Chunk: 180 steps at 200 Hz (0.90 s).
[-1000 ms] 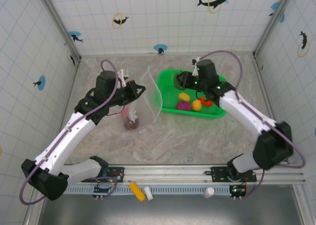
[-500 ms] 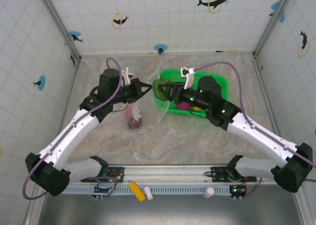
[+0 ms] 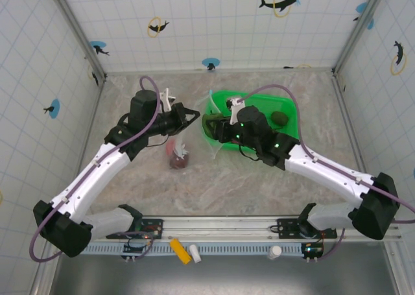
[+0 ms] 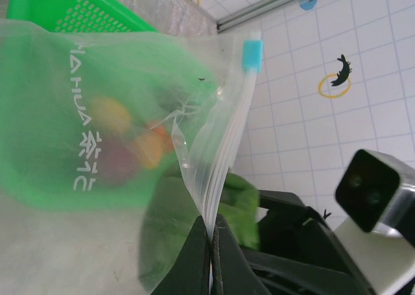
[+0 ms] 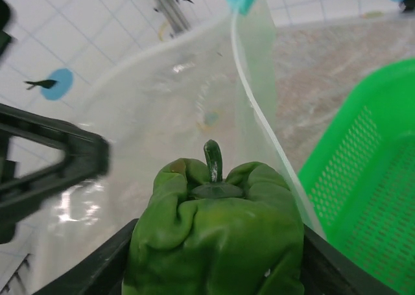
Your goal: Place the food in the zip-top bag and seal the zipper
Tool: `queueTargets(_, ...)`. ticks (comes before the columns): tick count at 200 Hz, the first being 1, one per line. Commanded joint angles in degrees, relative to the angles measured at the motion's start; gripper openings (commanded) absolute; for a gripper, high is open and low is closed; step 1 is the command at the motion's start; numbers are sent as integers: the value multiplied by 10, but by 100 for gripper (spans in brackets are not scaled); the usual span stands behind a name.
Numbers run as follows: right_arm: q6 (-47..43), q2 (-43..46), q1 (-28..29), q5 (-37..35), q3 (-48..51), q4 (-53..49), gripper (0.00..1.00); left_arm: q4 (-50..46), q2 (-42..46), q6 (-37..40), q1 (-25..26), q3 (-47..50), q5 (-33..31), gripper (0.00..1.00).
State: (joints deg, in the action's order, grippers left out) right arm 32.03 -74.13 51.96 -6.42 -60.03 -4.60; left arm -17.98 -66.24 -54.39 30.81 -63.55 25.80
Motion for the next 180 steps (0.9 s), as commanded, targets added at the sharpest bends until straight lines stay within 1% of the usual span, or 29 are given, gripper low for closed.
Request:
queueTargets(1,-17,-12,11,-44,-37,-31,66,-14,1,9,2,-25,-7,0)
queueTargets(9,-18,-14,15,-44,-39,-32,73,-13,-1,9,2,-26,-6,0)
queueTargets(18,-21,-15,17,-45,-43,-31,78,-14,-3,10,2,-26,-4,0)
queueTargets(32,-22,-11,19,-48,-45,-31,81,-13,-4,10,2,-25,-4,0)
queueTargets(74,-27,5,19,-52,-41,-23,82,-15,0,12,2,-22,-6,0)
queueTargets(114,-31,19,19,-40,-36,-14,81,-17,3,20,2,-10,-12,0)
queueTargets(122,-33,24,18,-37,-38,-16,81,-29,3,31,2,-10,-26,0)
queueTargets(149,-36,39,5,-8,-73,-45,80,-76,14,68,2,-6,-107,0)
queueTargets(163,-42,43,-3,-17,-90,-75,81,-88,24,78,2,-1,-137,0)
queueTargets(180,-45,49,-29,-31,-88,-114,81,-99,34,88,2,-5,-164,0)
